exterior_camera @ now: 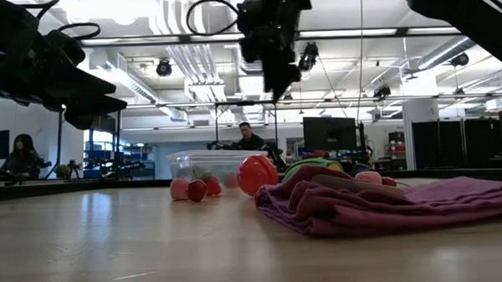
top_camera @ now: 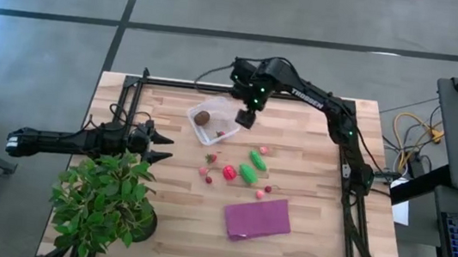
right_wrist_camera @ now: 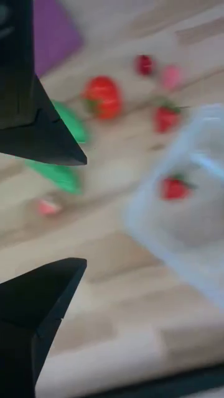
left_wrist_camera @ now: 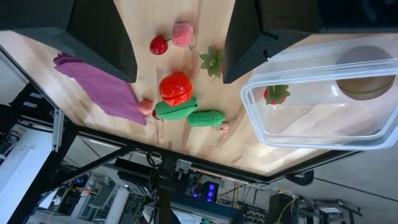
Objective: Pick and placing Produce into tupperware
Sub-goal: Put the top left pink peach into the transparent bin
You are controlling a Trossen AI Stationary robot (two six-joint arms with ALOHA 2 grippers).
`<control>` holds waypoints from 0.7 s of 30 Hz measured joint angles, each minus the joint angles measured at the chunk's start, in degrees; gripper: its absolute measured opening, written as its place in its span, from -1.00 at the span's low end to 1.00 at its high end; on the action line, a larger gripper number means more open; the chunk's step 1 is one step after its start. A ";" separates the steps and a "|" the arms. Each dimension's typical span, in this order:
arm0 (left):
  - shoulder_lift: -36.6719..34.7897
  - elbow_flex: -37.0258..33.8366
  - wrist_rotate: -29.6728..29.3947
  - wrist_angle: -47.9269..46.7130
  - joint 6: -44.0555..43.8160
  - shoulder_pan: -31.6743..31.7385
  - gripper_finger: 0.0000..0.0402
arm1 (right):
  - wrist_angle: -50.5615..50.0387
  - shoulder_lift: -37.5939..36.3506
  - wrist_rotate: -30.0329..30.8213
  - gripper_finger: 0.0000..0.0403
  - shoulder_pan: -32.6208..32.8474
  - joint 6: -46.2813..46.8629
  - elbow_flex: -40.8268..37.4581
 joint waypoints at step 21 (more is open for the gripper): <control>0.00 0.00 0.00 0.00 0.00 0.00 0.11 | 9.78 -4.45 0.20 0.21 2.33 -2.59 -31.56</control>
